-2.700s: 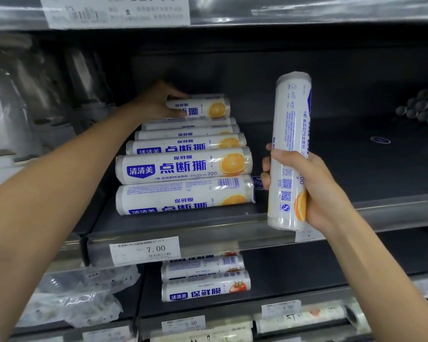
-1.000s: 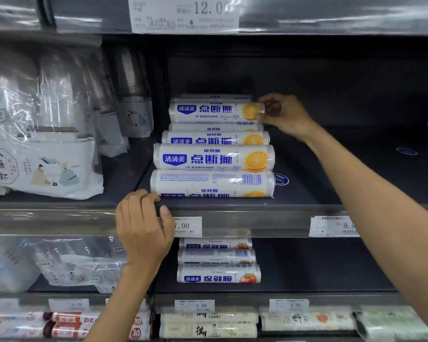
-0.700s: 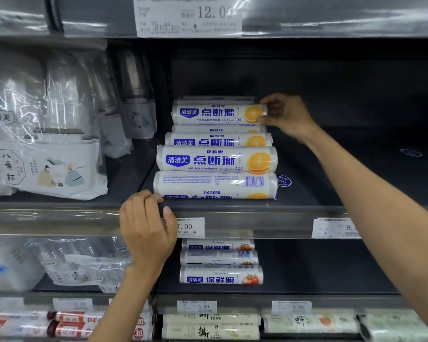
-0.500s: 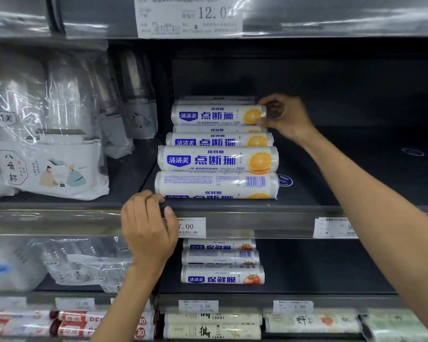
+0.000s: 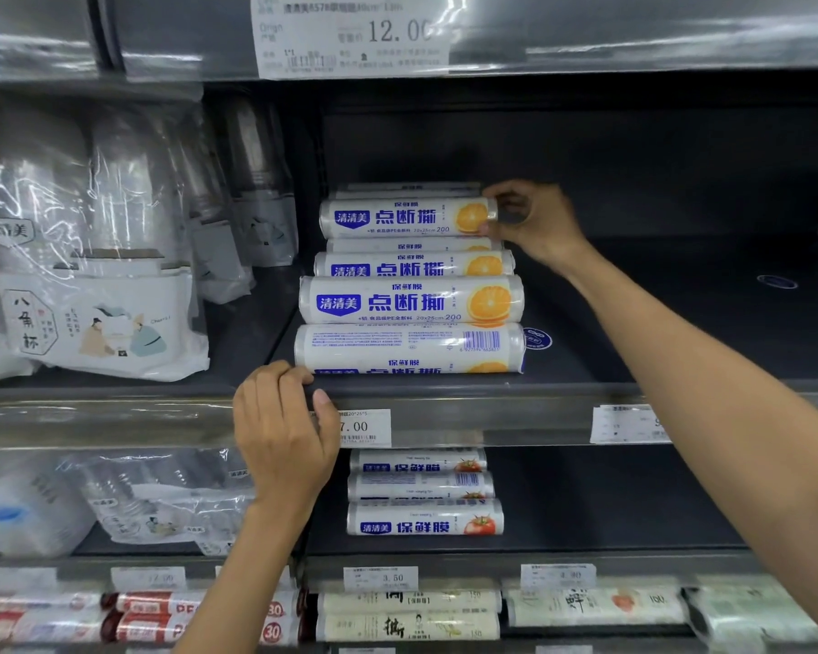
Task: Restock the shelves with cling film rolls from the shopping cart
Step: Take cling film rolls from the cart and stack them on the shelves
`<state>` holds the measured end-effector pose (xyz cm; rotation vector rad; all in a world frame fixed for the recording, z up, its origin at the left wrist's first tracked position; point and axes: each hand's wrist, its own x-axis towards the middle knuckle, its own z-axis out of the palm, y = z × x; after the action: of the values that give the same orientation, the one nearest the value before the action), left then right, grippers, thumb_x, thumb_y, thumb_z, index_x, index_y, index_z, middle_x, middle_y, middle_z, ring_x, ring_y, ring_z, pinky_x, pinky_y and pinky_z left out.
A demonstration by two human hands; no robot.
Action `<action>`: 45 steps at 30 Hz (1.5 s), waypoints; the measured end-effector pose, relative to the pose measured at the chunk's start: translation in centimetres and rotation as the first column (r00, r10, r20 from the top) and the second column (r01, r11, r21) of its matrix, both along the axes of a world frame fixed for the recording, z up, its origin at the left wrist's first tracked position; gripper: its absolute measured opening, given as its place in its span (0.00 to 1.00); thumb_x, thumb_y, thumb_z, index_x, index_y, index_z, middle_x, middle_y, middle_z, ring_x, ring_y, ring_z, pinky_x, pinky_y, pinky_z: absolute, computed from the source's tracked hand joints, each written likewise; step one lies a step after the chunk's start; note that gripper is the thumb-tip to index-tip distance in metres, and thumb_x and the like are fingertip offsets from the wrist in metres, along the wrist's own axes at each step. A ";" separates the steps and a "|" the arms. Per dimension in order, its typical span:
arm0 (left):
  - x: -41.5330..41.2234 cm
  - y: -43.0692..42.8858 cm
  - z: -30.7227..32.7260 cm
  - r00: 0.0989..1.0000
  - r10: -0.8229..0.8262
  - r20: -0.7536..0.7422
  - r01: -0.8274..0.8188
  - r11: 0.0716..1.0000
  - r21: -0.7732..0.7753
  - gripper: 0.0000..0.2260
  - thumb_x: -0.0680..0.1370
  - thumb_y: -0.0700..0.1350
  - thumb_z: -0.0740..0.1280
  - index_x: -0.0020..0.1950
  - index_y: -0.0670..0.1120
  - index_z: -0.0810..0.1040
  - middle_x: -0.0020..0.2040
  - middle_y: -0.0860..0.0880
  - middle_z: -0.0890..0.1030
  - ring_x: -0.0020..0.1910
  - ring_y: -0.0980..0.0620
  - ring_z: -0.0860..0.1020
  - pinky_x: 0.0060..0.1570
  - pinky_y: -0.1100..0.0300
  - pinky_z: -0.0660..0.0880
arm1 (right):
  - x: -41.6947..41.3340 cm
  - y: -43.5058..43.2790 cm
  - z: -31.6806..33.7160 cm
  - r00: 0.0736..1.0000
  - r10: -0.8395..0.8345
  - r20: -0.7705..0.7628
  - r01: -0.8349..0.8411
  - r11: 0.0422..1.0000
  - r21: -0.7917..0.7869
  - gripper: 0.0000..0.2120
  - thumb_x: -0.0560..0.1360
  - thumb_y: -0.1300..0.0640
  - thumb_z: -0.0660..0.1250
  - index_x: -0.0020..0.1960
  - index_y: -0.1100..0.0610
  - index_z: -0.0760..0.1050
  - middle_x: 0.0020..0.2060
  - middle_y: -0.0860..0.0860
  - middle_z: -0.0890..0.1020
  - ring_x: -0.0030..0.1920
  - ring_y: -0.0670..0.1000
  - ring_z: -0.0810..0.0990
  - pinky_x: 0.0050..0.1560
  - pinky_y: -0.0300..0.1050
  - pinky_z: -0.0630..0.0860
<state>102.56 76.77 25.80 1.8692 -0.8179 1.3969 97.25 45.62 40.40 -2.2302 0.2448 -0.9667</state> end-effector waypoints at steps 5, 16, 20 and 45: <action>-0.1 0.1 0.1 1.000 -0.004 -0.017 0.004 1.000 0.003 0.12 0.78 0.41 0.56 0.45 0.36 0.76 0.43 0.37 0.77 0.46 0.43 0.73 0.44 0.49 0.70 | -1.1 0.7 0.2 1.000 -0.010 0.009 0.010 1.000 0.017 0.24 0.66 0.59 0.77 0.61 0.55 0.76 0.56 0.49 0.79 0.57 0.45 0.77 0.59 0.34 0.73; -11.0 -4.0 0.4 0.902 -0.429 0.047 0.431 0.900 -0.062 0.06 0.78 0.38 0.58 0.47 0.38 0.73 0.46 0.39 0.73 0.48 0.41 0.71 0.48 0.52 0.68 | -27.4 6.2 -9.9 0.950 -0.289 0.116 0.270 0.950 0.159 0.11 0.75 0.62 0.68 0.57 0.56 0.77 0.52 0.50 0.82 0.53 0.45 0.80 0.54 0.37 0.75; -21.1 -10.9 -3.4 0.654 -0.727 -0.207 0.748 0.662 0.037 0.08 0.79 0.39 0.57 0.47 0.38 0.74 0.47 0.43 0.73 0.48 0.45 0.72 0.53 0.60 0.67 | -39.5 10.8 -19.2 0.872 -0.483 -0.077 0.484 0.833 0.268 0.10 0.76 0.55 0.68 0.56 0.50 0.78 0.51 0.42 0.81 0.52 0.44 0.80 0.52 0.36 0.75; -73.5 -35.5 -25.6 0.066 -0.429 -0.901 0.793 -0.525 0.308 0.26 0.82 0.55 0.46 0.55 0.41 0.79 0.50 0.47 0.81 0.51 0.55 0.75 0.55 0.70 0.65 | -93.6 14.9 -38.1 0.042 -0.793 -0.607 0.932 -0.187 0.309 0.13 0.74 0.57 0.69 0.49 0.39 0.76 0.54 0.33 0.77 0.53 0.31 0.75 0.50 0.22 0.66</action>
<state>29.07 41.28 0.15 1.1275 -2.4917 -0.7589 3.62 60.53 2.30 -1.0644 2.2055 -0.9535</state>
